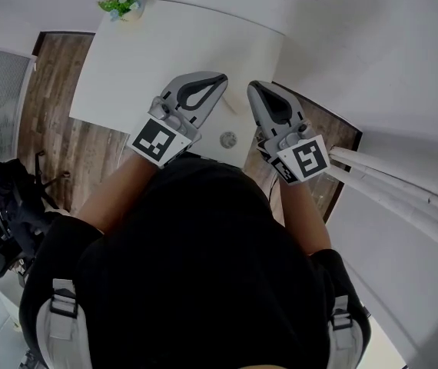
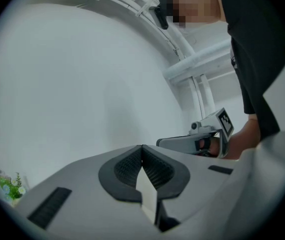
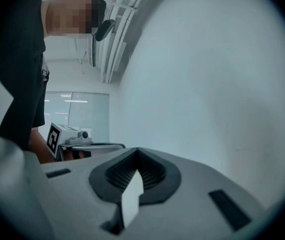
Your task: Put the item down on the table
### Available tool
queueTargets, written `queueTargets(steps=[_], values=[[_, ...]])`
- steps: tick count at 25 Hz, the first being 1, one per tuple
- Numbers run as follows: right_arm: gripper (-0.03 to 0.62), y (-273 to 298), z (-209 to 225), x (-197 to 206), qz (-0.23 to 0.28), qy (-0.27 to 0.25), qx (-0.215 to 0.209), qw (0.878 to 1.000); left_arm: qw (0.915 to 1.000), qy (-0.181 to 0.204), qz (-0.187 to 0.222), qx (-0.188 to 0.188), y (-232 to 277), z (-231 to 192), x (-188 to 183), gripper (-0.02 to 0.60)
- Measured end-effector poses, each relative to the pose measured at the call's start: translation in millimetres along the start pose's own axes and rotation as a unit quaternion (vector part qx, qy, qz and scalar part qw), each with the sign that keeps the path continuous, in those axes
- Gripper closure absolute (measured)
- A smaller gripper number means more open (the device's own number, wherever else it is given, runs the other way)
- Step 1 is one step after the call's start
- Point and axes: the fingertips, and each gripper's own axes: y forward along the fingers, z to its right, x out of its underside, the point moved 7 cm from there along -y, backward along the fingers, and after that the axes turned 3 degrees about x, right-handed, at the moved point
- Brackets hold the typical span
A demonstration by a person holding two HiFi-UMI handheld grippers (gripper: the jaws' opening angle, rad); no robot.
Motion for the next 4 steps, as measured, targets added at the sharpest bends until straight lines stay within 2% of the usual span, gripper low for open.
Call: queueTargets(steps=[4], values=[[0.591,2.0,1.3,0.4,-0.007,-0.003,0.001,1.0,1.0,-0.002,0.003,-0.002,1.1,-0.5,-0.2,0.588]])
